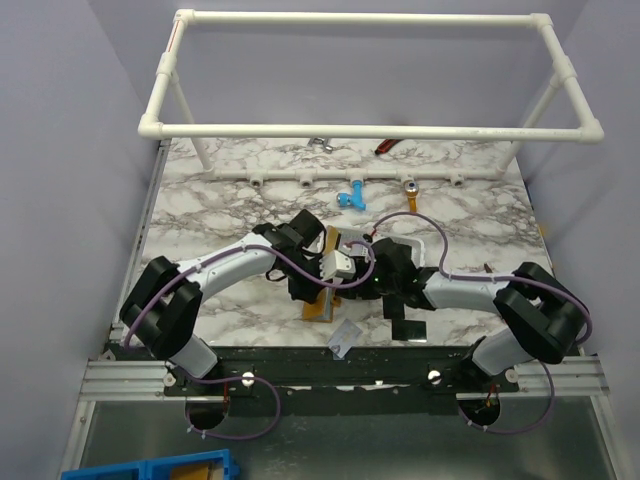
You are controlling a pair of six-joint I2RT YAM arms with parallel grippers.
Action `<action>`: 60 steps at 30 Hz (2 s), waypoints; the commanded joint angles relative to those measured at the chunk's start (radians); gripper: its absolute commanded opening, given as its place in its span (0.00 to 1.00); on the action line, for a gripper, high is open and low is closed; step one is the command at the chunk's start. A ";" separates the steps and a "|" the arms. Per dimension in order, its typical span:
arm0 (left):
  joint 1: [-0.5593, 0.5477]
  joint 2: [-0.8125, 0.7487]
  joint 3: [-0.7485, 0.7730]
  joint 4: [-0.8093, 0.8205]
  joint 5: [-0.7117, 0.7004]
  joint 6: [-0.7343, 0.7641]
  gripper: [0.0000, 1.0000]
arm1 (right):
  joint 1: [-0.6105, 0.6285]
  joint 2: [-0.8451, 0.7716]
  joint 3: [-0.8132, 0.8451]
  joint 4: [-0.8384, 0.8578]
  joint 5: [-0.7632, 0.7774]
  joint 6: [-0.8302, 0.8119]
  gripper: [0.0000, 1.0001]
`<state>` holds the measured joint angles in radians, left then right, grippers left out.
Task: Put the credit cards into the card holder
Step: Close the card holder at the center of the board.
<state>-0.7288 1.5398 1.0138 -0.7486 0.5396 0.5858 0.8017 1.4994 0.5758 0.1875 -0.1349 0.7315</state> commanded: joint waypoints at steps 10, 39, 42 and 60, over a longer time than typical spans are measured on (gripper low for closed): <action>-0.031 0.017 -0.006 -0.017 0.037 -0.003 0.03 | 0.064 -0.040 -0.007 -0.002 0.024 -0.035 0.72; -0.045 0.075 0.085 -0.036 0.046 0.011 0.03 | 0.133 -0.113 -0.038 -0.088 0.370 0.078 0.48; -0.049 0.097 0.108 -0.046 0.045 0.017 0.03 | 0.133 -0.107 -0.035 -0.060 0.337 0.038 0.50; 0.034 0.059 0.099 -0.070 0.043 0.058 0.03 | 0.281 -0.075 -0.141 0.145 0.463 -0.305 0.73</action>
<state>-0.7429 1.6325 1.1030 -0.7853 0.5503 0.6136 1.0206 1.3537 0.4259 0.2649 0.2081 0.5491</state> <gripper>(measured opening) 0.030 0.717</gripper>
